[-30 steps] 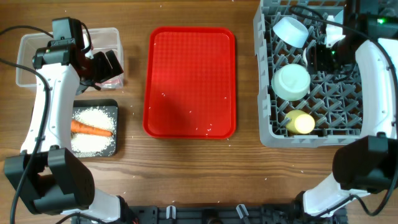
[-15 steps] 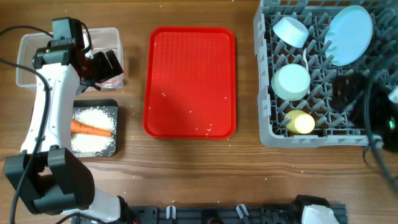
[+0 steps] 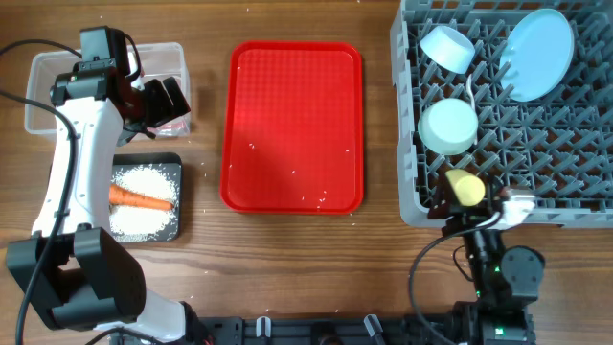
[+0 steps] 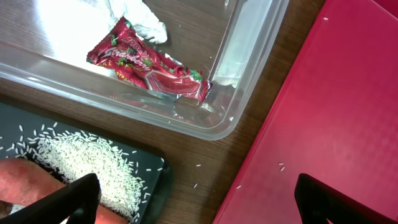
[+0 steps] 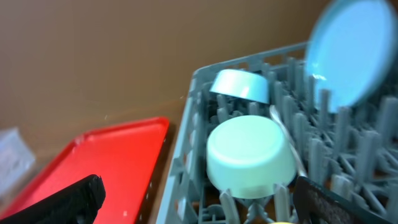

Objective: Sort waste into correct bins and load items into the dishwasher rack

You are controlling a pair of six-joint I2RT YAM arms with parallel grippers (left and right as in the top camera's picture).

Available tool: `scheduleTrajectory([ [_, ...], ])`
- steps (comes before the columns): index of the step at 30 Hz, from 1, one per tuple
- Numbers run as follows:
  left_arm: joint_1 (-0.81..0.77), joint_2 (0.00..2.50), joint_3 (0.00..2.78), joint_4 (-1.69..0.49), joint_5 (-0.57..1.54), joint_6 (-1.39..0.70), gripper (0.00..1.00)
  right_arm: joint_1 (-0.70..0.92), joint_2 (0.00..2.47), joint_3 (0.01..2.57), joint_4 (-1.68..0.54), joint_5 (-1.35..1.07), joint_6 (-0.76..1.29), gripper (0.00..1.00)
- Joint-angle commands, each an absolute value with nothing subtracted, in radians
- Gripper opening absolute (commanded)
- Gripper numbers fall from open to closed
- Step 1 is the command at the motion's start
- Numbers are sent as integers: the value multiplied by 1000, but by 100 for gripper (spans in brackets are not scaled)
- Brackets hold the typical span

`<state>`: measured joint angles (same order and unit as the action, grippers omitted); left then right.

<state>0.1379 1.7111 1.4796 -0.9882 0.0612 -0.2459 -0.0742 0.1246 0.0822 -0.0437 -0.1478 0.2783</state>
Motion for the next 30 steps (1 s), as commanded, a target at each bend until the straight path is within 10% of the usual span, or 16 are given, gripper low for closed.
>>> scheduleTrajectory([
  [1, 140, 1715, 1491, -988, 70, -252, 100, -6, 68, 5, 15, -128, 94, 100],
  [19, 113, 1597, 1483, -975, 17, -240, 100, -3, 14, 5, 10, -127, 107, 100],
  [24, 73, 1074, 884, -240, 36, -279, 100, -3, 14, 5, 10, -127, 107, 100],
  [30, 118, 520, 324, -71, 39, -323, 100, -3, 14, 5, 10, -127, 108, 100],
])
